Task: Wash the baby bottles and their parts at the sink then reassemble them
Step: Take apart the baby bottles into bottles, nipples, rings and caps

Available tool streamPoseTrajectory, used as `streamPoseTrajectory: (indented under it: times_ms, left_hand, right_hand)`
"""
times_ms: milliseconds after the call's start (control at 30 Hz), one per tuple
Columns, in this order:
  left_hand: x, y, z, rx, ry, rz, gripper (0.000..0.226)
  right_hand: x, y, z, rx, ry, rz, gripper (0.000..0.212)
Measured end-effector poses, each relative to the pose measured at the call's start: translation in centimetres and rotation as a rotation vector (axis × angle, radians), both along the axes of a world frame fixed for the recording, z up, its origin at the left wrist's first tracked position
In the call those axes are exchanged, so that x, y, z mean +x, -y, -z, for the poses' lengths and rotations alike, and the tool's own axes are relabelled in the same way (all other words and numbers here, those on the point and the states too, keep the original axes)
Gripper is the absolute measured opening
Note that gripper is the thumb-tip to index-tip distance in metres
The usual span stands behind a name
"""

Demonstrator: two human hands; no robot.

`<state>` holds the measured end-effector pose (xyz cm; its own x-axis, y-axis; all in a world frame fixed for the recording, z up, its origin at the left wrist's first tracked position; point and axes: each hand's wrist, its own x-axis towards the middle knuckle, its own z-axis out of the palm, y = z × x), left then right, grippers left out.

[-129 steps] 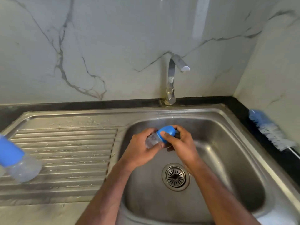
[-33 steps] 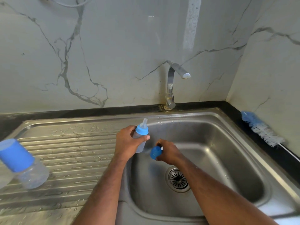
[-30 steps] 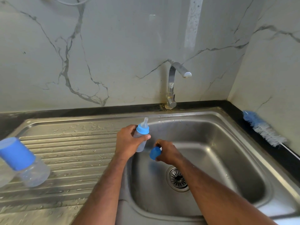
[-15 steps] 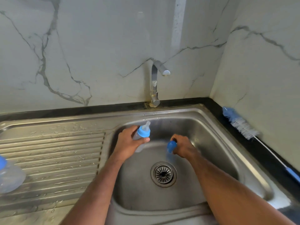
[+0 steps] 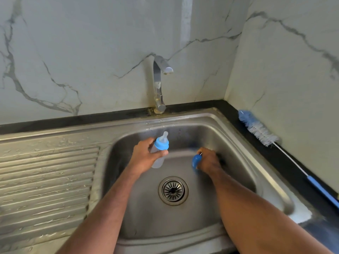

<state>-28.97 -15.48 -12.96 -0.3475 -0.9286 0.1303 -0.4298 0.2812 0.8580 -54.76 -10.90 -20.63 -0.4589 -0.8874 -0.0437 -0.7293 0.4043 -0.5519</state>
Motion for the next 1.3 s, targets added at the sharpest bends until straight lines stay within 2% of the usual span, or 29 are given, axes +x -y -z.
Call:
streamPoseTrajectory:
  times_ms: [200, 300, 367, 433, 533, 600, 633, 700, 800, 900, 1067, 1167, 1233, 1300]
  left_hand:
    - [1.2, 0.3, 0.1, -0.032, 0.054, -0.025, 0.048]
    - [1.3, 0.3, 0.2, -0.071, 0.093, 0.001, 0.051]
    - [1.4, 0.3, 0.3, -0.090, 0.107, 0.013, 0.054]
    - [1.5, 0.2, 0.3, -0.115, 0.106, 0.004, 0.055]
    - [1.4, -0.1, -0.1, -0.220, 0.104, 0.015, 0.052]
    - [1.3, -0.2, -0.4, -0.280, 0.133, 0.053, 0.053]
    - [1.3, -0.2, -0.5, -0.296, 0.150, 0.080, 0.054]
    - [1.3, -0.3, -0.7, -0.296, 0.174, 0.131, 0.061]
    - [1.7, -0.4, -0.9, -0.282, 0.177, 0.173, 0.065]
    - [2.5, -0.2, -1.1, -0.236, 0.149, 0.157, 0.072]
    - [4.0, 0.3, -2.3, -0.150, 0.050, 0.218, 0.059]
    - [4.8, 0.4, -2.5, -0.014, 0.001, 0.274, 0.052]
    - [5.2, 0.0, -2.5, 0.133, -0.084, 0.296, 0.048]
    - [5.5, -0.4, -2.8, 0.273, -0.168, 0.309, 0.049]
  right_hand:
    - [0.1, 0.1, 0.5, 0.096, -0.053, -0.001, 0.030]
    - [0.2, 0.1, -0.1, 0.142, -0.117, -0.010, 0.053]
    - [0.5, 0.3, -1.5, 0.093, -0.144, -0.015, 0.061]
    - [1.5, 0.6, -3.8, -0.049, -0.030, -0.026, 0.058]
    - [4.6, 0.3, -8.2, -0.239, 0.413, -0.057, 0.027]
    - [6.9, -0.5, -10.4, -0.281, 0.658, -0.135, 0.021]
    - [7.9, -0.9, -10.9, -0.264, 0.692, -0.188, 0.027]
    - [9.4, -1.4, -11.1, -0.188, 0.629, -0.267, 0.035]
    - [10.2, -1.6, -10.8, -0.155, 0.573, -0.313, 0.032]
    - [9.2, -1.4, -11.1, -0.205, 0.597, -0.322, 0.035]
    - [8.8, -1.1, -11.4, -0.219, 0.578, -0.405, 0.042]
    - [9.0, -1.1, -11.7, -0.215, 0.561, -0.435, 0.042]
    - [8.8, -1.3, -12.2, -0.230, 0.601, -0.513, 0.040]
    - [8.4, -1.4, -12.6, -0.258, 0.662, -0.606, 0.047]
